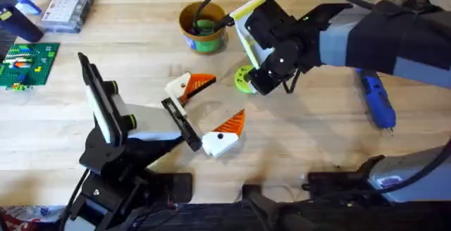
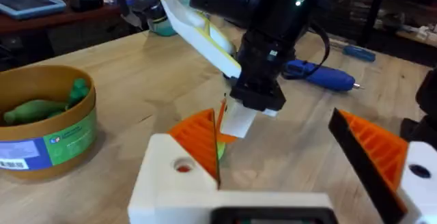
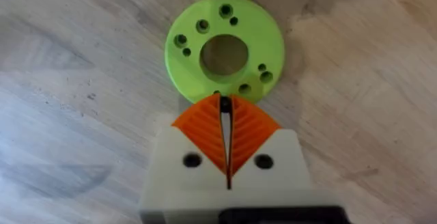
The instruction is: Pick up the gripper from the table and insert it into the empty holder that is missing its gripper. Then pick up a screw, insert it into the mounting hole, and use the screwdriver to tighten it. Finally, clean up the table by picking up the vegetable and placing it into the bucket.
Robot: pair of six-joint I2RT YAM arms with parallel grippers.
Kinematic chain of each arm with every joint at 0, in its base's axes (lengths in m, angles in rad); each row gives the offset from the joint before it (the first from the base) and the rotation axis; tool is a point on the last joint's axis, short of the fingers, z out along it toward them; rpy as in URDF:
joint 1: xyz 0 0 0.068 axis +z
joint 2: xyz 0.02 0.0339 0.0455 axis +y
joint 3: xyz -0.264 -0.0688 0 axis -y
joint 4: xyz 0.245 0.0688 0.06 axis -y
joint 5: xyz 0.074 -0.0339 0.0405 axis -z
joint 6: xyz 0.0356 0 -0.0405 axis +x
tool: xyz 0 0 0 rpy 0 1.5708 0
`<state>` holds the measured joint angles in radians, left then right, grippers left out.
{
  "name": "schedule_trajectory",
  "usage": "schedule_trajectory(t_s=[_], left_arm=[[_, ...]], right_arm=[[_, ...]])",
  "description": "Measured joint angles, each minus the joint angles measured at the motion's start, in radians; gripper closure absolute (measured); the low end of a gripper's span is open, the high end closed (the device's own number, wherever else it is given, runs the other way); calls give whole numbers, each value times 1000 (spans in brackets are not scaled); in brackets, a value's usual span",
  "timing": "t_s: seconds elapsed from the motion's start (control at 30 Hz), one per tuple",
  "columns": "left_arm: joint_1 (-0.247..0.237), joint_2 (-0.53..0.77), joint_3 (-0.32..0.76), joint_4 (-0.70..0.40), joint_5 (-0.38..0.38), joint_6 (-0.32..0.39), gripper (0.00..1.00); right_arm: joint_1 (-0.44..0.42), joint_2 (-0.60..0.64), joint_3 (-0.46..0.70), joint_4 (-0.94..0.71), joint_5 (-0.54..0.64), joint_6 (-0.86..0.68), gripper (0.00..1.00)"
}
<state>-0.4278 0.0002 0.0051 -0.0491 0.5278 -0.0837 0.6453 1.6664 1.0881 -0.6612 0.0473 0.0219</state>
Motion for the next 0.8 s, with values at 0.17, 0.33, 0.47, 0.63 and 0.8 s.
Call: schedule_trajectory(t_s=[0.17, 0.33, 0.47, 0.63, 0.8], left_arm=[[0, 0, 0, 0, 0, 0, 9], [0, 0, 0, 0, 0, 0, 9], [0, 0, 0, 0, 0, 0, 9], [0, 0, 0, 0, 0, 0, 9], [0, 0, 0, 0, 0, 0, 9]], right_arm=[[0, -4, 40, -111, -6, 0, 998], [0, -36, 142, -219, -11, 0, 998], [0, -69, 224, -271, -11, 0, 998], [0, -77, 286, -328, -11, 0, 998], [0, -76, 301, -354, -11, 0, 998]])
